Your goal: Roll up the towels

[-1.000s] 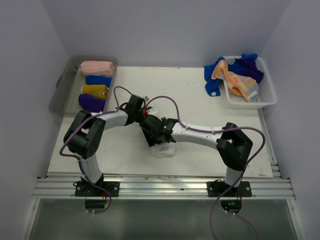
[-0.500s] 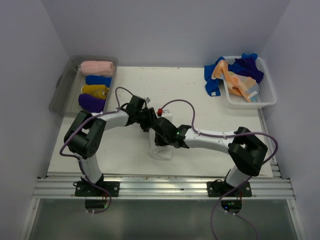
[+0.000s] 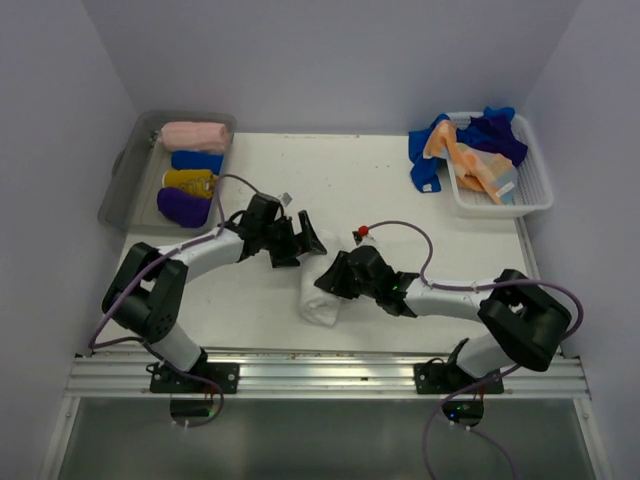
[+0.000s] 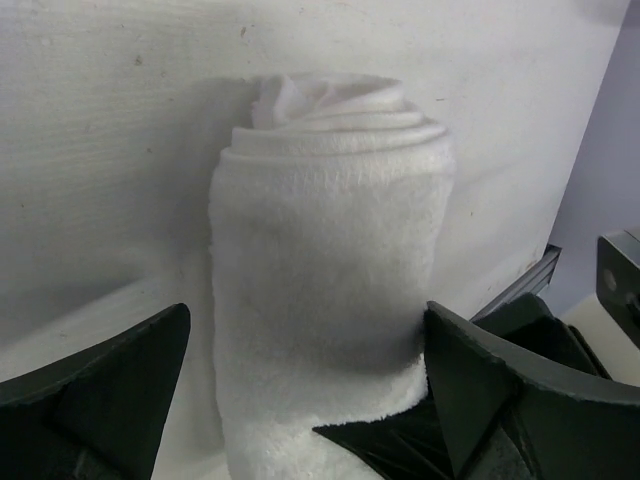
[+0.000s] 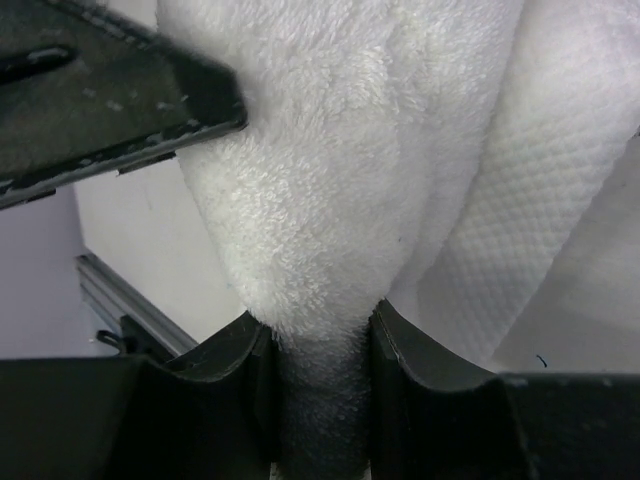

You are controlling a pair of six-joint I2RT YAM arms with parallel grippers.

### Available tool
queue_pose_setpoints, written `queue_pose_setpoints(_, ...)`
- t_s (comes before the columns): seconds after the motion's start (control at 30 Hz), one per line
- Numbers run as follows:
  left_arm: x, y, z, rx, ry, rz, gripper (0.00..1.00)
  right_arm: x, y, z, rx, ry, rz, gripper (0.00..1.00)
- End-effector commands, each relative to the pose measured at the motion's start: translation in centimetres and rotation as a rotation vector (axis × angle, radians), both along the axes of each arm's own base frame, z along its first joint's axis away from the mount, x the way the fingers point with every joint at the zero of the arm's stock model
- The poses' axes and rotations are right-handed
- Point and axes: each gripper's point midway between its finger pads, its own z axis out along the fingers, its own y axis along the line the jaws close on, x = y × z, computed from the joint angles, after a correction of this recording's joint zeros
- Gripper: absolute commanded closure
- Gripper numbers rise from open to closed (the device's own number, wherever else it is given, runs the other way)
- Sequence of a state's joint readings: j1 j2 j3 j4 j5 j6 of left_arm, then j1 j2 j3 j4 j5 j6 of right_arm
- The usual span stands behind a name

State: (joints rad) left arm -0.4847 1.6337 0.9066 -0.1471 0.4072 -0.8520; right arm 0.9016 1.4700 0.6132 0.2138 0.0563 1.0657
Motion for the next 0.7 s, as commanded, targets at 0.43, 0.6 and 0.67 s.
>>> queue_pose_setpoints(0.43,-3.7,-2.3,-2.0,-0.247,0.080,-0.119,0.07,-2.6,0.2,-4.5,0.151,0.073,0.065,0.73)
queue_pose_setpoints(0.6,-3.7,-3.0,-2.1,-0.286,0.103,-0.123,0.42,-2.7,0.3,-5.4,0.084,0.075,0.111,0.60)
queue_pose_setpoints(0.67,-3.2,-3.1,-1.9,-0.283,0.095,-0.117,0.55,-2.5,-0.2,-5.5,-0.003,0.067,0.135,0.45)
